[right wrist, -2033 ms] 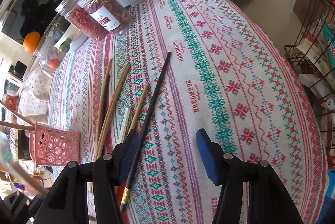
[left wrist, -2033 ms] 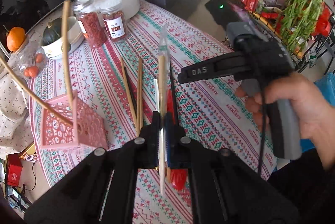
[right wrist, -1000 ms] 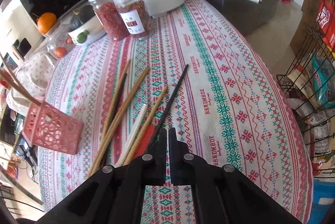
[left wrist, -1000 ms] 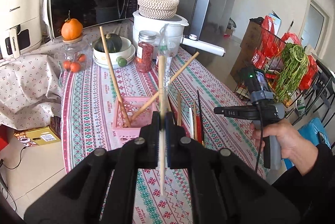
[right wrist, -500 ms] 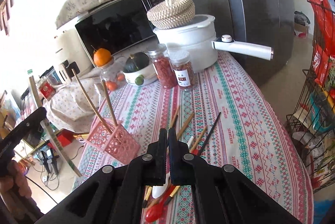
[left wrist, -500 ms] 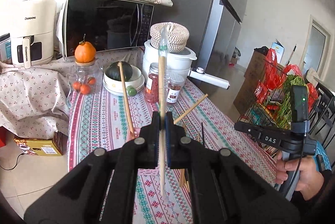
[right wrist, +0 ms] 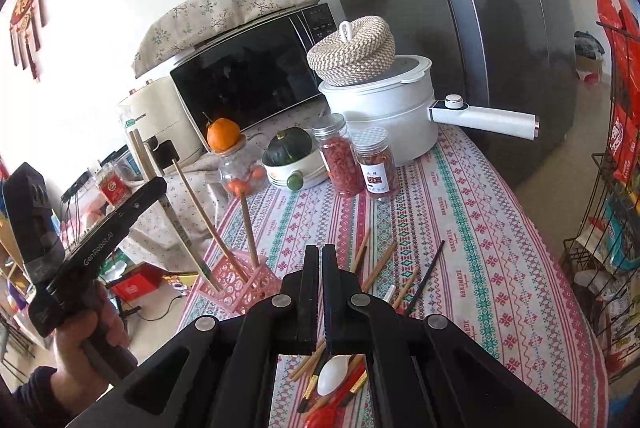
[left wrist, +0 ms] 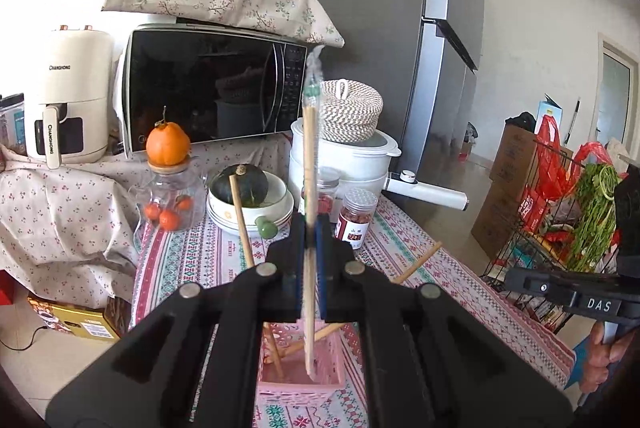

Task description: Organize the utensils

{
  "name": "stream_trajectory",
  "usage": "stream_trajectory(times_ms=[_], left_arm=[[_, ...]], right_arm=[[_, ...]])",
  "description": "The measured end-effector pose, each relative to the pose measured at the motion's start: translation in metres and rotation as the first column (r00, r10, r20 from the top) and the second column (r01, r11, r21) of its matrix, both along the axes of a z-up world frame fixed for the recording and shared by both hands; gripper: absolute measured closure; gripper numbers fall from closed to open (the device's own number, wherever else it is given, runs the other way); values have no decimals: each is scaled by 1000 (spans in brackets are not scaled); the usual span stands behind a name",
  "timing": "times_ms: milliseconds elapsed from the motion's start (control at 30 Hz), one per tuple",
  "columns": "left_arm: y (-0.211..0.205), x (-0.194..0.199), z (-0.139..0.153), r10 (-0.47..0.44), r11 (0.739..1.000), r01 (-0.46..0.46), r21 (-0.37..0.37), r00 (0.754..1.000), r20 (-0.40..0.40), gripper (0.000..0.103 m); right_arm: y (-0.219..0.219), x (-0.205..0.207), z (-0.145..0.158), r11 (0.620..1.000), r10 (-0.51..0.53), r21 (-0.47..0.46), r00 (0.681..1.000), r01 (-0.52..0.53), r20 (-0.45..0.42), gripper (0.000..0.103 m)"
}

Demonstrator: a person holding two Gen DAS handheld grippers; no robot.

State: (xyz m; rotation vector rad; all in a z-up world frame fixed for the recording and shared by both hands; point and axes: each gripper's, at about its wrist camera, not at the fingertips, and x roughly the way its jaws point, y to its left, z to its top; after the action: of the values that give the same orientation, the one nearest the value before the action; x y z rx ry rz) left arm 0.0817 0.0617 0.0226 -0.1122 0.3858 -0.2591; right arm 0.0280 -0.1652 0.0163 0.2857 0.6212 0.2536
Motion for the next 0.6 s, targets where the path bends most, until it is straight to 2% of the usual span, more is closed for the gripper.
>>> stream_trajectory(times_ms=[200,300,400,433,467,500,600], left_arm=[[-5,1,3,-11,1000,11,-9,1000,4,97],[-7,-1,4,-25,1000,25,-10,1000,-4,97],[-8,-2,4,-40,999,40,-6,999,-14,97],[-8,-3,4,-44,999,44,-5,999,-19,97],[-8,-3,5,-46,999,46,-4,999,-20,97],[-7,-4,6,-50,999,50,-4,999,-17,97],[-5,-6,9,-54,999,54,-1,999,-5,97]], right_arm=[[-17,14,-13,998,4,66,998,0,-66,102],[-25,34,-31,997,9,73,985,4,-175,101],[-29,62,-65,999,-23,22,939,33,-344,98],[-31,71,-79,999,-47,1,917,52,-396,92],[-34,78,-91,997,-69,-15,899,70,-433,82],[-37,85,-101,996,-89,-25,883,88,-461,77],[-41,101,-124,991,-134,-49,845,127,-517,75]])
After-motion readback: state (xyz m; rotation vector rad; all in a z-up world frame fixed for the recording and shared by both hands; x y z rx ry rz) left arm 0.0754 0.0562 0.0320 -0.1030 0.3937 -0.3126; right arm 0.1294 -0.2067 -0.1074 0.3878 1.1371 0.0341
